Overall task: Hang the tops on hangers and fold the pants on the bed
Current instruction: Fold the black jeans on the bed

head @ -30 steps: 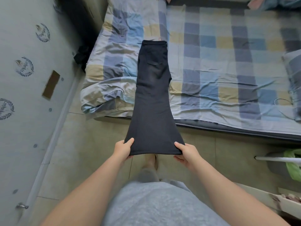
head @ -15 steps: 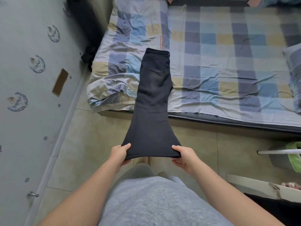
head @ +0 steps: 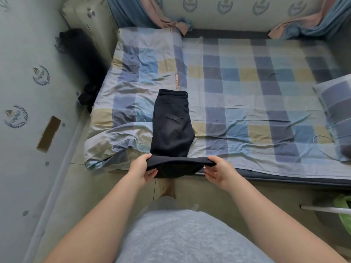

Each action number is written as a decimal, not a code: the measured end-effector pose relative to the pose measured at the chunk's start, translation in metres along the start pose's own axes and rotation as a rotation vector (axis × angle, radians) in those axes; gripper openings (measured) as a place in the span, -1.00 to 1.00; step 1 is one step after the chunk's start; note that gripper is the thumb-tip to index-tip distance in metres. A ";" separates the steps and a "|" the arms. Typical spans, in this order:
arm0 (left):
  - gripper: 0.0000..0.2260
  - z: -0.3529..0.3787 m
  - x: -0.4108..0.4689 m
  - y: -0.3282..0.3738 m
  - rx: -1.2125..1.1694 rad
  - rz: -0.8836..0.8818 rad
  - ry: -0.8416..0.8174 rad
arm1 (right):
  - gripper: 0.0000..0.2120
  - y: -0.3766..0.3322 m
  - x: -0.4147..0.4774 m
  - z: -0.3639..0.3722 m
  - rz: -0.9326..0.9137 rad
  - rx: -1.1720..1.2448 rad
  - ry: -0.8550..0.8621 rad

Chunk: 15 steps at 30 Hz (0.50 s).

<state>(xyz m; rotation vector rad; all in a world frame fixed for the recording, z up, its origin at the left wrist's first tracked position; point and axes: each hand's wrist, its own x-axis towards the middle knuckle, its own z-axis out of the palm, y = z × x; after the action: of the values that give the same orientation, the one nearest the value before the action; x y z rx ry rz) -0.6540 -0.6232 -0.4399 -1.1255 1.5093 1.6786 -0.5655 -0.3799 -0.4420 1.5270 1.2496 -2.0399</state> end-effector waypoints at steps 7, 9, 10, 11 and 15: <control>-0.92 0.066 0.057 0.133 0.004 -0.031 -0.044 | -0.86 -0.125 0.059 0.065 0.011 0.035 0.039; -0.94 0.085 0.080 0.167 0.010 -0.049 -0.048 | -0.88 -0.157 0.079 0.085 0.023 0.054 0.059; -0.94 0.093 0.093 0.183 0.014 -0.056 -0.052 | -0.88 -0.173 0.091 0.094 0.029 0.059 0.069; -0.94 0.102 0.107 0.198 0.015 -0.066 -0.057 | -0.88 -0.188 0.104 0.104 0.035 0.062 0.078; -0.94 0.132 0.170 0.245 0.024 -0.105 -0.072 | -0.88 -0.238 0.162 0.138 0.039 0.035 0.105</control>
<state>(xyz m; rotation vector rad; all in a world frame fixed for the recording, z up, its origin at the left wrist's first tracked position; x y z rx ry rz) -0.9700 -0.5507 -0.4781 -1.1008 1.3984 1.6090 -0.8761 -0.3104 -0.4694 1.6804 1.2169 -1.9905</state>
